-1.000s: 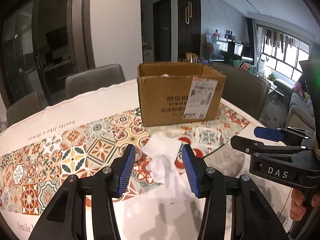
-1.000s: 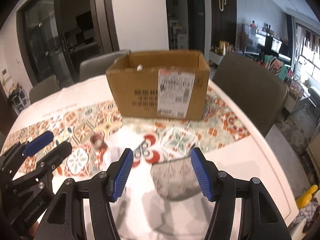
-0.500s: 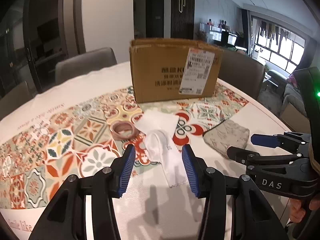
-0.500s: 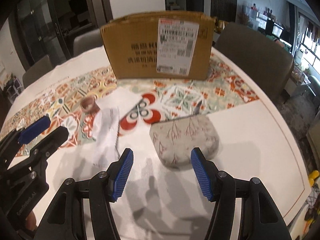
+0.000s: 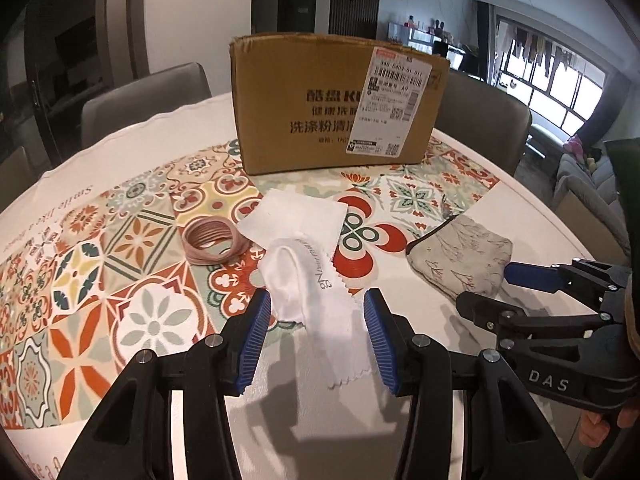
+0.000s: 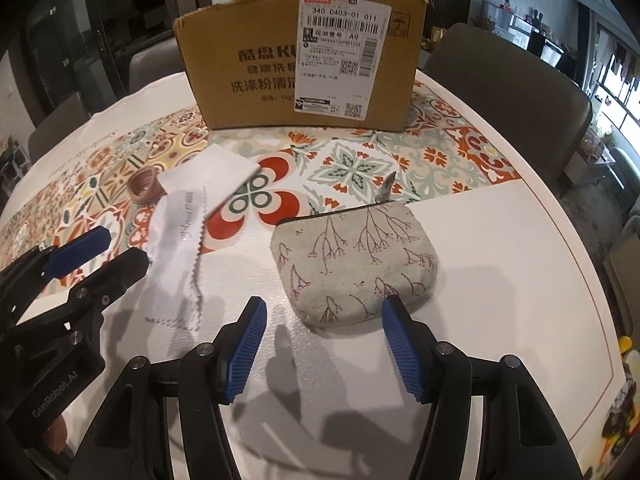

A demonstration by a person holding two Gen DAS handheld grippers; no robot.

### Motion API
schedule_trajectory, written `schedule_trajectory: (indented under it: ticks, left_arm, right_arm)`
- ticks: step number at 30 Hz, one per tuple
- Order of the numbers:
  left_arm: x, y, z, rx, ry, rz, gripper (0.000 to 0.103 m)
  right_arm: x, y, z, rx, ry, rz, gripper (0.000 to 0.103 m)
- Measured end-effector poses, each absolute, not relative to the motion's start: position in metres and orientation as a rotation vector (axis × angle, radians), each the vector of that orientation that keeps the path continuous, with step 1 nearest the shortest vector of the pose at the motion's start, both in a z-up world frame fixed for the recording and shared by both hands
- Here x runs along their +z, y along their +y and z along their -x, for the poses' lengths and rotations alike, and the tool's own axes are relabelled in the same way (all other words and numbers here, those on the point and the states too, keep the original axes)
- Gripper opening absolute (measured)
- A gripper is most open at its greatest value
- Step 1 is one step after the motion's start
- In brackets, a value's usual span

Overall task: Organize soft objects
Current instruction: 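Move the left tool to the white cloth while the right tool approaches the grey pouch, then grasp the white cloth with the left tool while the right tool grasps the grey floral pouch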

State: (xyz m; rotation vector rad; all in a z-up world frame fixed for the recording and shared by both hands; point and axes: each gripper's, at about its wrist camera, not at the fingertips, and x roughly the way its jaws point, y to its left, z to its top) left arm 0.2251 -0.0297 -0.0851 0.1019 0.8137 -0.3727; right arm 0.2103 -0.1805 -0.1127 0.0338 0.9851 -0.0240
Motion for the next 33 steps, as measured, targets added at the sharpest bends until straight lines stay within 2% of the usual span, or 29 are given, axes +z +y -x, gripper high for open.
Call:
schedule_trajectory:
  ticks: [10,25,33]
  left_arm:
    - [-0.101,-0.039,-0.246,-0.352,0.846,-0.104,0.048]
    - [-0.111,-0.049,-0.251,-0.355,0.870,-0.105,0.047]
    - [-0.113,-0.048,-0.253,-0.359,0.878,-0.091,0.047]
  right_arm:
    - [-0.129,-0.185,-0.222,-0.018,1.034,-0.048,0.062]
    - [-0.124,-0.193,-0.217,-0.050,0.993,-0.060,0.058]
    - [-0.112,-0.172,-0.220,-0.053,0.934,0.170,0.059]
